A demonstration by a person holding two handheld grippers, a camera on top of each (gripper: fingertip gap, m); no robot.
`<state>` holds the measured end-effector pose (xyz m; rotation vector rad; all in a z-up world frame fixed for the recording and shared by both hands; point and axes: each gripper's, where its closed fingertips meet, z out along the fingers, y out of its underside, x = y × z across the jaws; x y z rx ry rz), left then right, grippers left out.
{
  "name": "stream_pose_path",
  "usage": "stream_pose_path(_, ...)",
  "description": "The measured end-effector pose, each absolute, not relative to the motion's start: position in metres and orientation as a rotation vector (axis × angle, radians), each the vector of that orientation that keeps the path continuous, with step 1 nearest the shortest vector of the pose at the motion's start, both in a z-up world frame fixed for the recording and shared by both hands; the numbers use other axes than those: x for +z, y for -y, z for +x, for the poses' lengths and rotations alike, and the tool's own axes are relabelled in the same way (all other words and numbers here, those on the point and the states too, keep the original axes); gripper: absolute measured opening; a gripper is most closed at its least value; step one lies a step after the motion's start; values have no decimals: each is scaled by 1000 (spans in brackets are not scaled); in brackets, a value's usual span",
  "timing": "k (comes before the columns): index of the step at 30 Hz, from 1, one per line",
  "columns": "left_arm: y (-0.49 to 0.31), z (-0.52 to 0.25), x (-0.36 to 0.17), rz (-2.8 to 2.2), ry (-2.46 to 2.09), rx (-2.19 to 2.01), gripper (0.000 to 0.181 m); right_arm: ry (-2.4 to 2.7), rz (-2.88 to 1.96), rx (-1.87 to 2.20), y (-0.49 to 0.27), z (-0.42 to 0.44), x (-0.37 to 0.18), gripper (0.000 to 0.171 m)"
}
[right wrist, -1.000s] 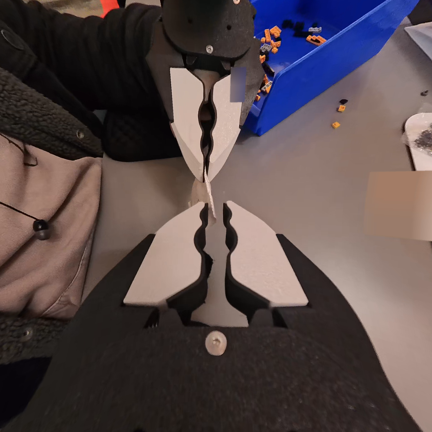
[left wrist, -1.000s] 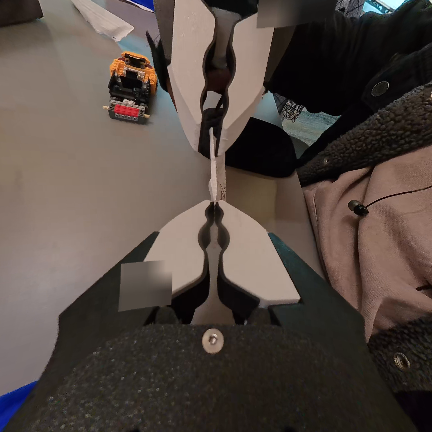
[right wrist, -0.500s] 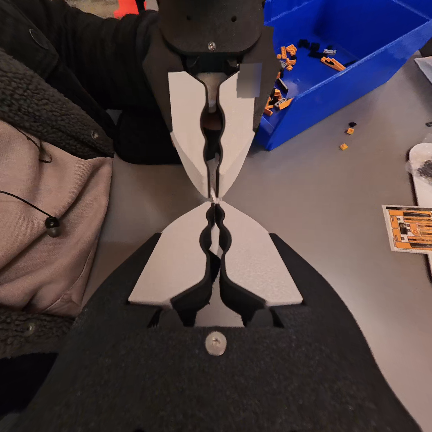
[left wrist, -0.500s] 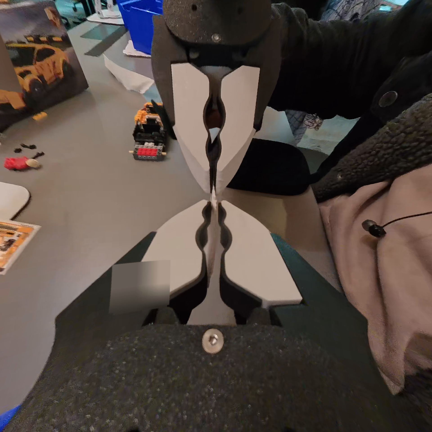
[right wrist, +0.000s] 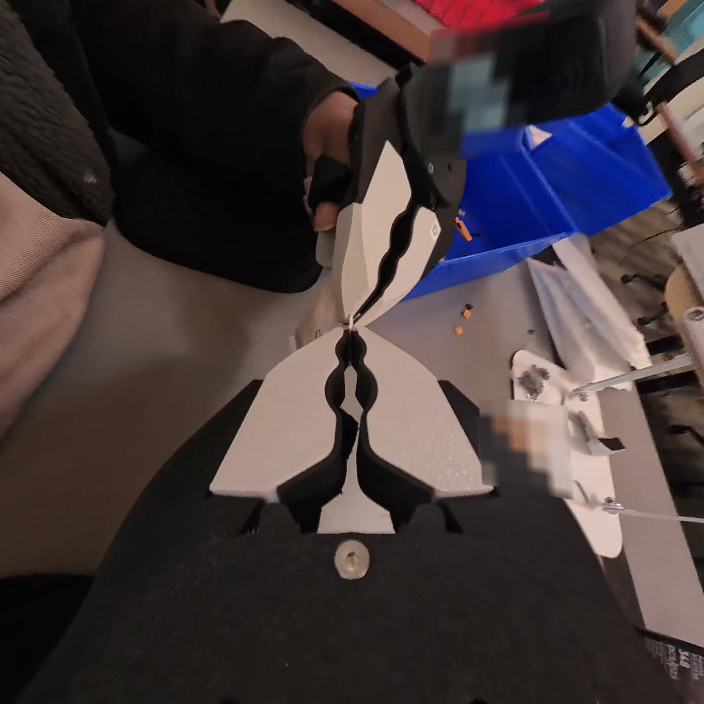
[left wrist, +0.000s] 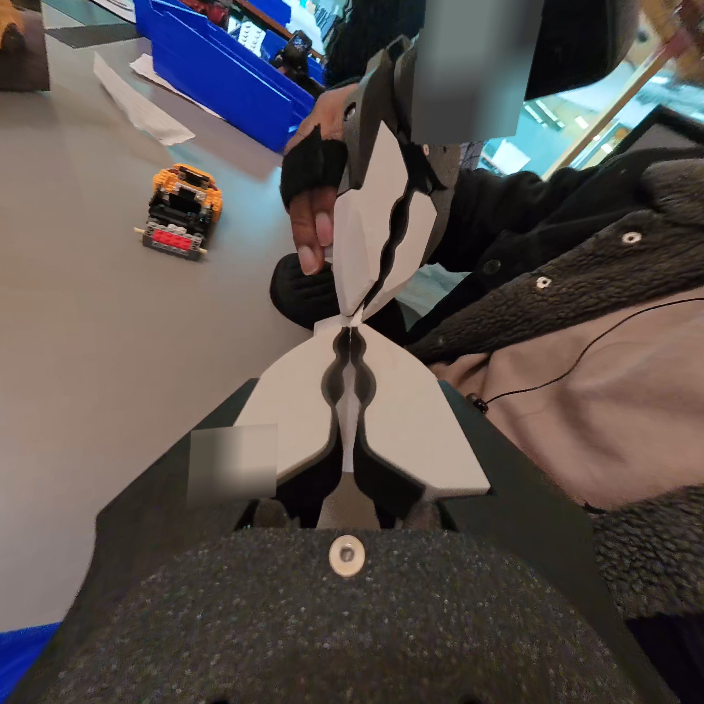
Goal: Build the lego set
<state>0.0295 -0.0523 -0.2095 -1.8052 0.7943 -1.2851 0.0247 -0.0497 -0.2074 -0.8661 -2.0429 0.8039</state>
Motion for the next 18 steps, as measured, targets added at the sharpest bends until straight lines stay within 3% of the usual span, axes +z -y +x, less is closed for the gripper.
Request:
stream_pose_path(10, 63, 36, -204, -1760, -807, -1446, 1, 1946, -706, 825, 60, 32, -202, 0)
stream_pose_path(18, 64, 39, -210, -1770, -799, -1529, 0, 1908, -546, 582, 62, 36, -208, 0)
